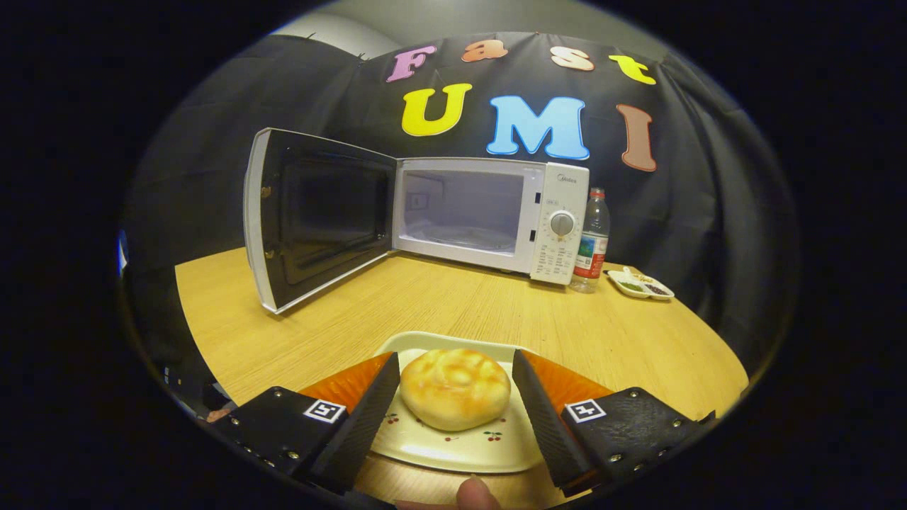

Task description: Open the microwave, put the food inside, and close the microwave door.

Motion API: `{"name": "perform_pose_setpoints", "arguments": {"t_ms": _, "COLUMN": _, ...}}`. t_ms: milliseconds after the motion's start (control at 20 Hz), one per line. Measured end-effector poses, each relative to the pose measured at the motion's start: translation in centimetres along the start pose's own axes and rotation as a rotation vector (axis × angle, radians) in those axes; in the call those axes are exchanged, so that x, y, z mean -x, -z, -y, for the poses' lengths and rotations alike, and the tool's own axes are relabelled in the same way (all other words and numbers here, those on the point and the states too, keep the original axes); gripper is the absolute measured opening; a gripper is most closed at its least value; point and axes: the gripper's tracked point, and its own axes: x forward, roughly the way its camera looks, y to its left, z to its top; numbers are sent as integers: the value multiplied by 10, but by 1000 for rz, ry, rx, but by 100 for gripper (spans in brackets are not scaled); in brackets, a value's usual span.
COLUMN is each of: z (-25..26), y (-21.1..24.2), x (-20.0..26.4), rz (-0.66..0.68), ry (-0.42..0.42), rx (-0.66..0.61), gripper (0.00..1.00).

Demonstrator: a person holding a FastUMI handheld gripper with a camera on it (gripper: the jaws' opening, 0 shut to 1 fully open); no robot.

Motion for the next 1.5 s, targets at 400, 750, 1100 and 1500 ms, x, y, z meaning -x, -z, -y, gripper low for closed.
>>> {"name": "perform_pose_setpoints", "arguments": {"t_ms": 400, "z": 1, "y": 18, "x": -11, "rz": -126, "ry": -34, "rx": -72, "gripper": 100}}
{"name": "perform_pose_setpoints", "arguments": {"t_ms": 750, "z": 6, "y": -10, "x": 6, "rz": -64, "ry": -36, "rx": -141, "gripper": 85}}
{"name": "perform_pose_setpoints", "arguments": {"t_ms": 1100, "z": -8, "y": -71, "x": 5, "rz": 22, "ry": -91, "rx": -125, "gripper": 84}}
{"name": "perform_pose_setpoints", "arguments": {"t_ms": 1500, "z": -20, "y": -135, "x": -35, "rz": 23, "ry": -179, "rx": -216, "gripper": 84}}
